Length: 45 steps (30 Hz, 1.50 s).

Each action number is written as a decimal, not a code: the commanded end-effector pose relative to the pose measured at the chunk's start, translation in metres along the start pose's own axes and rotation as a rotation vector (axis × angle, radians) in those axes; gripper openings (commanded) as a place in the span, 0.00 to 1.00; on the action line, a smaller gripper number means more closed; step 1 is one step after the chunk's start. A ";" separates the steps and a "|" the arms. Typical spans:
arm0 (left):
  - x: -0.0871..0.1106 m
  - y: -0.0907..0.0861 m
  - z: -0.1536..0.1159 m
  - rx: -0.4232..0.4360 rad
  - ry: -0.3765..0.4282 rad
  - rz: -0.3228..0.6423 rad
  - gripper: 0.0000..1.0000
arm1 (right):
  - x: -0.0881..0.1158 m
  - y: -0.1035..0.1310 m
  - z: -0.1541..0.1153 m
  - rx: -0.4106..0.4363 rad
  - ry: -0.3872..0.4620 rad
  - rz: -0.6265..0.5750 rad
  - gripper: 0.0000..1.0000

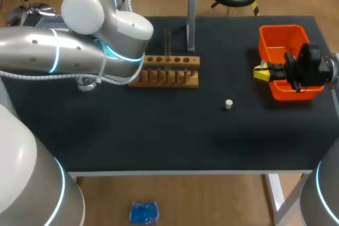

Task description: Invert the test tube, pick up the pipette, mount the tip to pipette, aspirate from beaker and dispense into the tube, eject the tip, return the pipette, and cap with the stopper.

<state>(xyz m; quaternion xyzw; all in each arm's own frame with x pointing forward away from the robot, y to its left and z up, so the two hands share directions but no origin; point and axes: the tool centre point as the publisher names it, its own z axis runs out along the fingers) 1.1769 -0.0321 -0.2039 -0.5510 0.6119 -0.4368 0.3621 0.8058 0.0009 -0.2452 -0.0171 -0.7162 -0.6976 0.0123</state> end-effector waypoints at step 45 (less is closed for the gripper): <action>0.010 -0.082 -0.156 -0.020 0.317 0.168 0.00 | 0.001 0.000 -0.001 0.001 0.001 -0.001 0.00</action>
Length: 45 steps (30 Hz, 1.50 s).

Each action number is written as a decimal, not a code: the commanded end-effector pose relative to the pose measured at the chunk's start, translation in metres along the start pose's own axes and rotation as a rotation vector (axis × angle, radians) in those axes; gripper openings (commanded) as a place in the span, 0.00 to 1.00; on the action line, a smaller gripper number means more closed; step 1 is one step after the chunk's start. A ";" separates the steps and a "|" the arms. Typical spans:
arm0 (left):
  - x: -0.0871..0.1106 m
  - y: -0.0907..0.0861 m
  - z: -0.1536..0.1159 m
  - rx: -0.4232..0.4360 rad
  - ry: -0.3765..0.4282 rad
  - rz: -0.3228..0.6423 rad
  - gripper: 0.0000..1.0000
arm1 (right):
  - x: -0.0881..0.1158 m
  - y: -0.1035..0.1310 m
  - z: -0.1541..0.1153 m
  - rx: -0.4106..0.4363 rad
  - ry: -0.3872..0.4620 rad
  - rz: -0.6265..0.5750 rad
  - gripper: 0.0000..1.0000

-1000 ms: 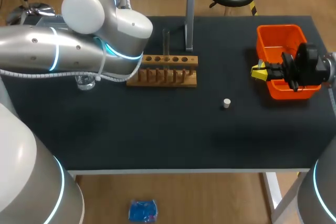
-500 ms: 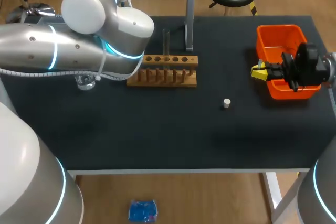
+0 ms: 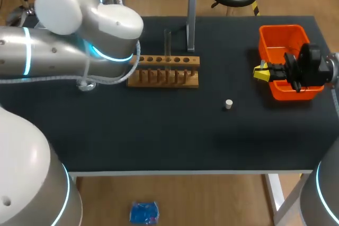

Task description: Invert the test tube, pick up the pipette, mount the tip to pipette, aspirate from beaker and dispense into the tube, eject the tip, return the pipette, and cap with the stopper.

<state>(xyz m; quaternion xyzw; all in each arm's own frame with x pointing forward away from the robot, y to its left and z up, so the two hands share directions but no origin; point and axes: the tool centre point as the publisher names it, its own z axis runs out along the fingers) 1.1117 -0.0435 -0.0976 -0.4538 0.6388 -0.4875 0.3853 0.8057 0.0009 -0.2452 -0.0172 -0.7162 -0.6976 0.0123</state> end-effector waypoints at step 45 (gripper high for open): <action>0.064 -0.023 -0.208 -0.008 0.704 0.086 0.00 | 0.001 0.000 -0.001 0.001 0.001 -0.001 0.00</action>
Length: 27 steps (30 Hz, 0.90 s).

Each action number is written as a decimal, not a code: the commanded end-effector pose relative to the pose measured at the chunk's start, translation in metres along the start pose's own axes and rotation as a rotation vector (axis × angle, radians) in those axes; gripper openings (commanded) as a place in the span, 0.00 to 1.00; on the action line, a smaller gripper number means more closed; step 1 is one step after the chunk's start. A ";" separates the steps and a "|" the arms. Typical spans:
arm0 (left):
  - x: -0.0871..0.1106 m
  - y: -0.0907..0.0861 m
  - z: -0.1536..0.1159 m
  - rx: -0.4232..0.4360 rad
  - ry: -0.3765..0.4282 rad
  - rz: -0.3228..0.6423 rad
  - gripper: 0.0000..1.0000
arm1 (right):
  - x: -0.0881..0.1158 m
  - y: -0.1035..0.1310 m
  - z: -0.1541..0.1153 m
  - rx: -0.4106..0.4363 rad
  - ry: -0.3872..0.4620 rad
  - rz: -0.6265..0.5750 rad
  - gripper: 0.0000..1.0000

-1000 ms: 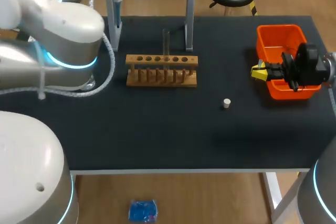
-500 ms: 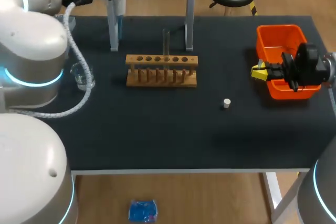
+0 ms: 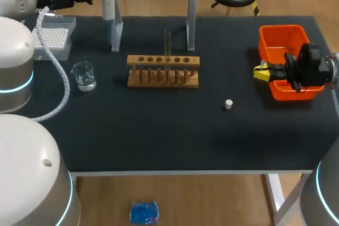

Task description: Invert the test tube, pick up the pipette, mount the tip to pipette, aspirate from beaker and dispense into the tube, eject the tip, return the pipette, and cap with the stopper.

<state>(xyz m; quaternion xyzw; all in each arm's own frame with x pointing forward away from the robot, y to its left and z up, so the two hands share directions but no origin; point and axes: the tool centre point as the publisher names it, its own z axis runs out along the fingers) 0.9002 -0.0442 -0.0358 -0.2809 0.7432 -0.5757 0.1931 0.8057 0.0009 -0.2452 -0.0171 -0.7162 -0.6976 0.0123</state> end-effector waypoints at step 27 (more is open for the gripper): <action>0.106 -0.085 0.021 0.162 0.770 0.253 0.00 | 0.001 0.000 -0.001 0.001 0.001 -0.001 0.00</action>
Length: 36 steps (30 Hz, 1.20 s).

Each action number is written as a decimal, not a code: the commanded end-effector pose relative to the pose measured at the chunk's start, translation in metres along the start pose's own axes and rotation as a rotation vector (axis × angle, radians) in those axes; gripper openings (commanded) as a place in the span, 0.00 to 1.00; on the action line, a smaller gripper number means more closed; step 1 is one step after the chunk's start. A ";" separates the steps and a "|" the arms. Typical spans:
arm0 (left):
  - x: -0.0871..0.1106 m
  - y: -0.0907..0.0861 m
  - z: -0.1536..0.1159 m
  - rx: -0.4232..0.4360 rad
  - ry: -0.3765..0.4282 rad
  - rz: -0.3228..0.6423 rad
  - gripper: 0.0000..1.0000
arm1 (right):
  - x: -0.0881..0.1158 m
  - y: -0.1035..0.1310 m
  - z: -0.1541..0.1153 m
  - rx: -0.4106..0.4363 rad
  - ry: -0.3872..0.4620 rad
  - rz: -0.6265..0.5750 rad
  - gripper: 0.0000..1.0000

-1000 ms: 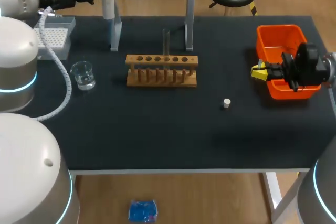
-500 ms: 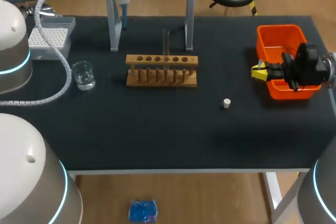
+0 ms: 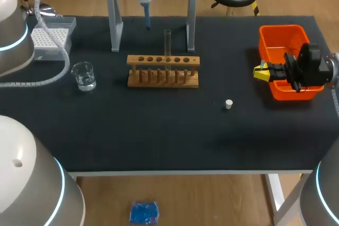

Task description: Invert the test tube, pick up the pipette, mount the tip to pipette, aspirate from beaker and dispense into the tube, eject the tip, return the pipette, and cap with the stopper.

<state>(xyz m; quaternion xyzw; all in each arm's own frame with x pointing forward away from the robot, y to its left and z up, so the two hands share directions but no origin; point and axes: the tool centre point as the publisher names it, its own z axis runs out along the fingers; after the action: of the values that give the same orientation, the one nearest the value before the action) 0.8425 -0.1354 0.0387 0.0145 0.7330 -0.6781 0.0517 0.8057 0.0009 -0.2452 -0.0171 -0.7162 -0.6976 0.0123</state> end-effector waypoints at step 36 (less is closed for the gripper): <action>0.039 0.021 0.047 -0.009 0.185 -0.080 0.00 | 0.001 0.000 -0.001 0.001 0.001 -0.001 0.00</action>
<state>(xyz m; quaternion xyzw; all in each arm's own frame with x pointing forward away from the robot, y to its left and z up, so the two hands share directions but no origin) 0.8103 -0.1793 0.0130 0.0488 0.7394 -0.6700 -0.0451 0.8057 0.0009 -0.2452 -0.0171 -0.7162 -0.6976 0.0123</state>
